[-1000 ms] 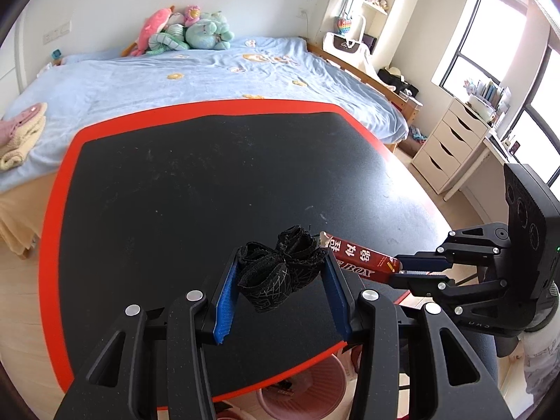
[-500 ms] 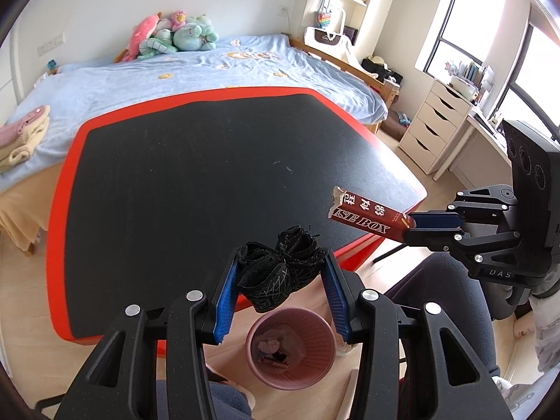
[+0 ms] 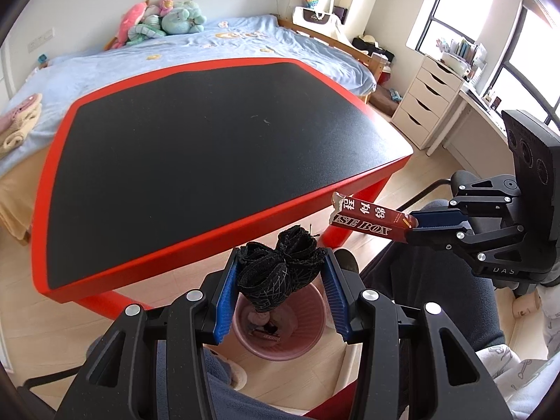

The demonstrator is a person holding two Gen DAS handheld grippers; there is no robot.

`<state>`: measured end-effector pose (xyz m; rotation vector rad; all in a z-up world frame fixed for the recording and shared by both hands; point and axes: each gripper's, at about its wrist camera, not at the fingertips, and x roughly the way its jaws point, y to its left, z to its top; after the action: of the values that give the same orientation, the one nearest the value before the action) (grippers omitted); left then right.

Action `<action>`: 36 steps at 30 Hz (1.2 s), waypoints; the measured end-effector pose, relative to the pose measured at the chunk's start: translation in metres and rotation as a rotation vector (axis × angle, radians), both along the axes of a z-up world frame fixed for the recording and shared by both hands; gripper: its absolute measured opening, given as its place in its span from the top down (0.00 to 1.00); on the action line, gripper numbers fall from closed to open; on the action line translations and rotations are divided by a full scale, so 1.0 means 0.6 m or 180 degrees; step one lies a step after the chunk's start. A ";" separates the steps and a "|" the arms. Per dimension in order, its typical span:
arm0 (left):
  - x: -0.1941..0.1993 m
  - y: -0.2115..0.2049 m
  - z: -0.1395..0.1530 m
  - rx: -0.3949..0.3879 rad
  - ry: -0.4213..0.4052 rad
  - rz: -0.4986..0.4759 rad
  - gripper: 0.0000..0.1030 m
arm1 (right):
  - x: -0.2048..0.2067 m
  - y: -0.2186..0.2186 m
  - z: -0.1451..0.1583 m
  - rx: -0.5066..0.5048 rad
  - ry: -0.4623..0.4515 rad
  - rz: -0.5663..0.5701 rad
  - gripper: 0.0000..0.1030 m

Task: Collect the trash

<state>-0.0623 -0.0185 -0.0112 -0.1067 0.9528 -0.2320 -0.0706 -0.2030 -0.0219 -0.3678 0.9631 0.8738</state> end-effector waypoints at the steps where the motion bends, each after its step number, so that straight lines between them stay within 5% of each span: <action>1: -0.002 -0.002 -0.004 0.0001 0.0015 -0.0010 0.57 | -0.003 -0.001 -0.004 -0.0014 0.0009 0.0001 0.85; 14: -0.020 -0.012 -0.015 -0.0038 0.0075 -0.0079 0.57 | -0.015 -0.003 -0.021 0.0001 0.0097 0.0048 0.85; 16: -0.017 -0.013 -0.015 -0.0088 0.0080 -0.0111 0.52 | -0.013 -0.005 -0.022 0.0018 0.0114 0.0072 0.83; 17: -0.016 -0.014 -0.016 -0.0101 0.0078 -0.0110 0.41 | -0.011 -0.007 -0.023 0.0015 0.0099 0.0063 0.82; 18: -0.012 -0.014 -0.016 -0.0098 0.0057 -0.0098 0.22 | -0.011 -0.007 -0.025 0.0012 0.0094 0.0062 0.78; 19: -0.012 -0.013 -0.015 -0.0114 0.0010 -0.0077 0.15 | -0.011 -0.007 -0.025 0.0007 0.0083 0.0059 0.64; 20: -0.013 -0.014 -0.016 -0.0126 -0.0020 -0.0060 0.13 | -0.010 -0.008 -0.026 0.0007 0.0067 0.0034 0.44; 24: -0.008 -0.010 -0.017 -0.0127 -0.0009 0.0010 0.08 | -0.003 -0.015 -0.025 0.0081 0.0067 -0.0091 0.14; 29: -0.007 -0.002 -0.019 -0.0124 0.0014 0.0063 0.07 | 0.005 -0.025 -0.027 0.0103 0.0102 -0.0231 0.04; 36: -0.010 0.005 -0.022 -0.0164 0.0031 0.0121 0.07 | 0.008 -0.029 -0.029 0.0122 0.0161 -0.0326 0.03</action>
<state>-0.0683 -0.0155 -0.0241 -0.1732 0.9539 -0.2213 -0.0660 -0.2203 -0.0395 -0.2622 1.0018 0.8104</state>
